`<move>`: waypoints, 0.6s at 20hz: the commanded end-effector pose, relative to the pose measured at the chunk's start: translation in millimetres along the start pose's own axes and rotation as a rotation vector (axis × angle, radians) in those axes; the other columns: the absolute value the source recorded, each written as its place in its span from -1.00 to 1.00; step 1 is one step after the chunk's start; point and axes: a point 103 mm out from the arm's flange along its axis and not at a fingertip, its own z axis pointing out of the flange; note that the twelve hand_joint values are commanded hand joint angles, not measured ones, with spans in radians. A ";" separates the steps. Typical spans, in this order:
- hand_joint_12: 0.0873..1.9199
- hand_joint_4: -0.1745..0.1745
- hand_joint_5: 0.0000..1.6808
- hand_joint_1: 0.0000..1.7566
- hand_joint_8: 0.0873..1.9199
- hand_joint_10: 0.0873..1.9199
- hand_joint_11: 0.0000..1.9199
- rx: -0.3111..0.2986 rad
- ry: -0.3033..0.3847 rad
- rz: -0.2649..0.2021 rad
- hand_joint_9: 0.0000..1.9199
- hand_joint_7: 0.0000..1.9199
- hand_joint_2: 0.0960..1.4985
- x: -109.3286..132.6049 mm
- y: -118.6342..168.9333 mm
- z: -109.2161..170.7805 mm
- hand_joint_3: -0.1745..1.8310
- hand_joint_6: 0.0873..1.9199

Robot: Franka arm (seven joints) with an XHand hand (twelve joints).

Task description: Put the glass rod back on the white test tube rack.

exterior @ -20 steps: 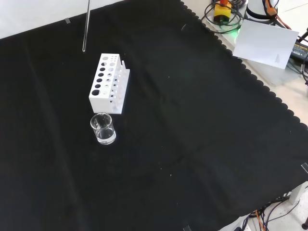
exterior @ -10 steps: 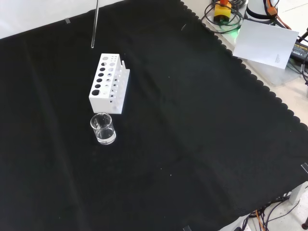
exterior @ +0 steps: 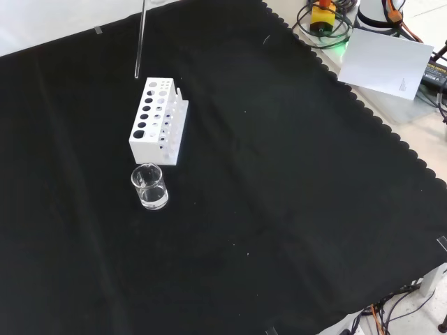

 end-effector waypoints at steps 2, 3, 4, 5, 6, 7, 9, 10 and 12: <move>-0.22 -1.00 0.47 0.51 -0.01 -0.25 0.71 0.014 0.016 -0.012 0.69 0.33 -0.26 3.8 -5.3 8.2 -0.05 -0.53; -0.22 -1.00 0.47 0.51 -0.01 -0.25 0.71 0.015 0.020 -0.010 0.69 0.33 -0.26 4.3 -6.8 8.7 -0.05 -0.53; -0.22 -1.00 0.47 0.51 -0.01 -0.25 0.71 0.017 0.020 -0.009 0.69 0.33 -0.26 4.2 -7.2 8.7 -0.05 -0.53; -0.22 -1.00 0.47 0.51 -0.01 -0.25 0.71 0.021 0.019 -0.010 0.69 0.33 -0.26 4.5 -8.8 8.9 -0.05 -0.53; -0.22 -1.00 0.47 0.51 -0.01 -0.25 0.71 0.024 0.018 -0.011 0.69 0.33 -0.27 5.8 -10.7 9.6 -0.05 -0.53; -0.22 -1.00 0.47 0.51 -0.01 -0.25 0.71 0.025 0.019 -0.012 0.69 0.33 -0.27 6.7 -12.1 9.5 -0.05 -0.53; -0.22 -1.00 0.47 0.51 -0.01 -0.25 0.71 0.028 0.017 -0.016 0.69 0.33 -0.27 8.3 -15.3 10.0 -0.05 -0.53; -0.22 -1.00 0.47 0.51 -0.01 -0.25 0.71 0.031 0.017 -0.018 0.69 0.33 -0.27 9.4 -16.5 10.4 -0.05 -0.53; -0.22 -1.00 0.47 0.51 -0.01 -0.25 0.71 0.023 0.018 -0.019 0.69 0.33 -0.27 11.4 -20.3 10.9 -0.05 -0.53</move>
